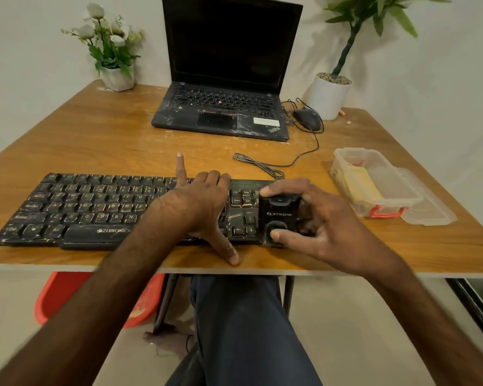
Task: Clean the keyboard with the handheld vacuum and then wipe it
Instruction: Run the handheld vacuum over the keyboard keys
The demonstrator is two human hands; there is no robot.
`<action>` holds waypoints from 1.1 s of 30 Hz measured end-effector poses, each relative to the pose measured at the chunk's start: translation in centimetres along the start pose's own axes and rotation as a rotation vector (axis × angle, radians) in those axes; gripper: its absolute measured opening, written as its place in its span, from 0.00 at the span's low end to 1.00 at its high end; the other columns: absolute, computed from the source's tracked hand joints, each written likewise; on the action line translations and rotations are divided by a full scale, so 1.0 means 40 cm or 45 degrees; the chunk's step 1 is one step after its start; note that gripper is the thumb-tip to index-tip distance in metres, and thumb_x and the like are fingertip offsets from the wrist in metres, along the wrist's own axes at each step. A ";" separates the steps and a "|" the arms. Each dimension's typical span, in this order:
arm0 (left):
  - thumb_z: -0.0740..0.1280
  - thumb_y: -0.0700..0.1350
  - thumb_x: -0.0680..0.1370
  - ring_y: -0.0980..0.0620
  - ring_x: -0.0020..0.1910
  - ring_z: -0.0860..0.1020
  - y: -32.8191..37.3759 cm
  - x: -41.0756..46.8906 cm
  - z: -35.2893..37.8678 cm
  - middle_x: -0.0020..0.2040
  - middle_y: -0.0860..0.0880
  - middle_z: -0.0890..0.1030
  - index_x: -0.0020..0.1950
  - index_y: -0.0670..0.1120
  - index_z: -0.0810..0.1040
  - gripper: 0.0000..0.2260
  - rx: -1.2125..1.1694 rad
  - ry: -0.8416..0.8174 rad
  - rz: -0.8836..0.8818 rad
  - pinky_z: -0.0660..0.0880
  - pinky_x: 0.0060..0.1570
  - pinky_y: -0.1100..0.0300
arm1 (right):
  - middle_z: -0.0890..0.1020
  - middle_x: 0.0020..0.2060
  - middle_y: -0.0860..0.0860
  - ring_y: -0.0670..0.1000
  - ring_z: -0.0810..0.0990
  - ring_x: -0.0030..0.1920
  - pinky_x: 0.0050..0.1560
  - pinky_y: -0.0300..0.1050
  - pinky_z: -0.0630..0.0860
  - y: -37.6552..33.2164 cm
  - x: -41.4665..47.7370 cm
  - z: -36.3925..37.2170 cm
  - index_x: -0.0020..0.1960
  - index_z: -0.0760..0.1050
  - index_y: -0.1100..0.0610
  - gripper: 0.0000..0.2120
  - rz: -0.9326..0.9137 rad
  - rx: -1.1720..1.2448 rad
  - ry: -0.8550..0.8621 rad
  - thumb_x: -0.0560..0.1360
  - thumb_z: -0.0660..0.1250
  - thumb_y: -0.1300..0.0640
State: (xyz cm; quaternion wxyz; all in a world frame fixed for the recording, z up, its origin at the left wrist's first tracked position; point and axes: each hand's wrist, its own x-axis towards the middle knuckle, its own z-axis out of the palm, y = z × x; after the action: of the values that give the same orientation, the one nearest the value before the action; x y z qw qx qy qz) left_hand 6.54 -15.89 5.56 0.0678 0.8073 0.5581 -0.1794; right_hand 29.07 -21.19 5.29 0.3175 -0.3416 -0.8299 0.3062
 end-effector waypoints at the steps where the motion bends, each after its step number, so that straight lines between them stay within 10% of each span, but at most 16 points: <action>1: 0.73 0.75 0.57 0.44 0.81 0.48 0.001 0.001 0.000 0.81 0.44 0.51 0.81 0.43 0.41 0.67 -0.005 0.001 0.005 0.26 0.66 0.28 | 0.74 0.62 0.42 0.48 0.76 0.62 0.49 0.40 0.81 -0.002 -0.006 -0.001 0.66 0.69 0.42 0.26 -0.010 -0.011 -0.006 0.74 0.72 0.62; 33: 0.71 0.76 0.57 0.45 0.81 0.49 0.003 -0.016 0.007 0.81 0.46 0.51 0.81 0.43 0.40 0.68 0.026 0.020 0.044 0.31 0.68 0.26 | 0.74 0.61 0.45 0.50 0.77 0.59 0.50 0.42 0.80 0.005 0.003 0.032 0.67 0.68 0.43 0.27 -0.082 -0.139 0.196 0.74 0.73 0.62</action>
State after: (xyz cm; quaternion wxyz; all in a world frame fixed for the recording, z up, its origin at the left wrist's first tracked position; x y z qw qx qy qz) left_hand 6.40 -16.59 5.52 0.0582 0.8188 0.5429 -0.1775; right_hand 28.12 -21.33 4.38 0.3709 -0.3541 -0.8291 0.2231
